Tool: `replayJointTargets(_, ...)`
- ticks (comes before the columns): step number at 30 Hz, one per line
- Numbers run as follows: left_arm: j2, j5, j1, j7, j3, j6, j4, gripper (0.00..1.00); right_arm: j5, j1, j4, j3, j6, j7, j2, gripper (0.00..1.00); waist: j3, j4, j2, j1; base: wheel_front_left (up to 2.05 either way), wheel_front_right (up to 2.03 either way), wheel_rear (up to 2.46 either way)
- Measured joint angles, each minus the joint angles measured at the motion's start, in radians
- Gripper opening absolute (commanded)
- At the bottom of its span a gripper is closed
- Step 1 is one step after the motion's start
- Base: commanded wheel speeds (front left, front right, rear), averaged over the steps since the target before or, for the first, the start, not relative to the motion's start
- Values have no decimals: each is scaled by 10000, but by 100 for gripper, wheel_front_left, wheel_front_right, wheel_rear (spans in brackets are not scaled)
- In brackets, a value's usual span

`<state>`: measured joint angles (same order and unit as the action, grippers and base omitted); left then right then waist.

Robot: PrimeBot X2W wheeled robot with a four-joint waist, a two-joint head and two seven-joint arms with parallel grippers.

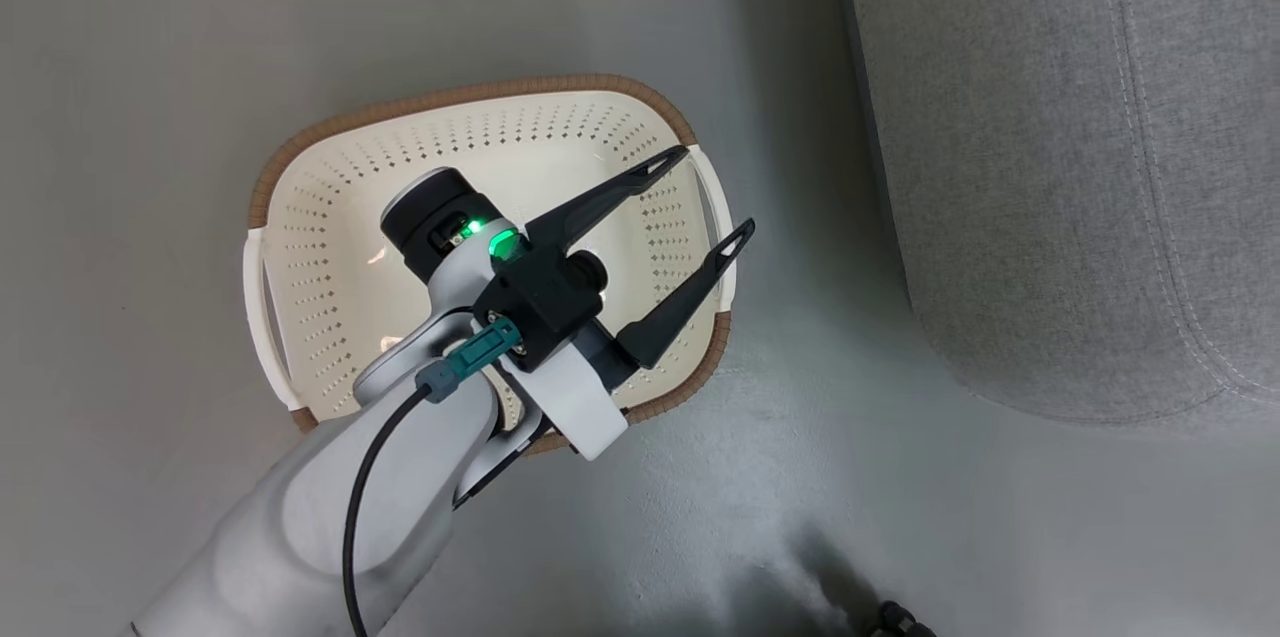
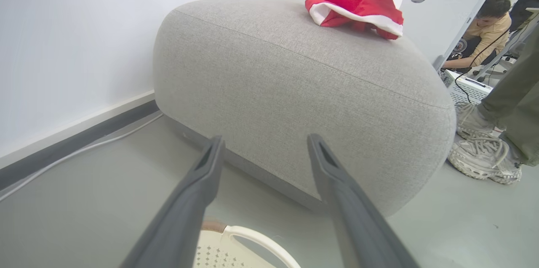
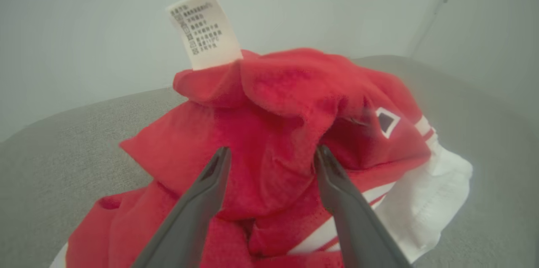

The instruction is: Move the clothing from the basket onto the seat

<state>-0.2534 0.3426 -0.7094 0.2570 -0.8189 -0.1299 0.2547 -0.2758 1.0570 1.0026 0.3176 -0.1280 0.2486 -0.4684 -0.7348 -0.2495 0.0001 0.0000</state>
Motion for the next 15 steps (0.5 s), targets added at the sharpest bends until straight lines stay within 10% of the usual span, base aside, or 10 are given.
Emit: replayJointTargets(15,642,58,1120,0,1145,0,165,100,-951,-3382,-3373,-1699,0,13,802,100,1819,394,0,0,0,0,0)
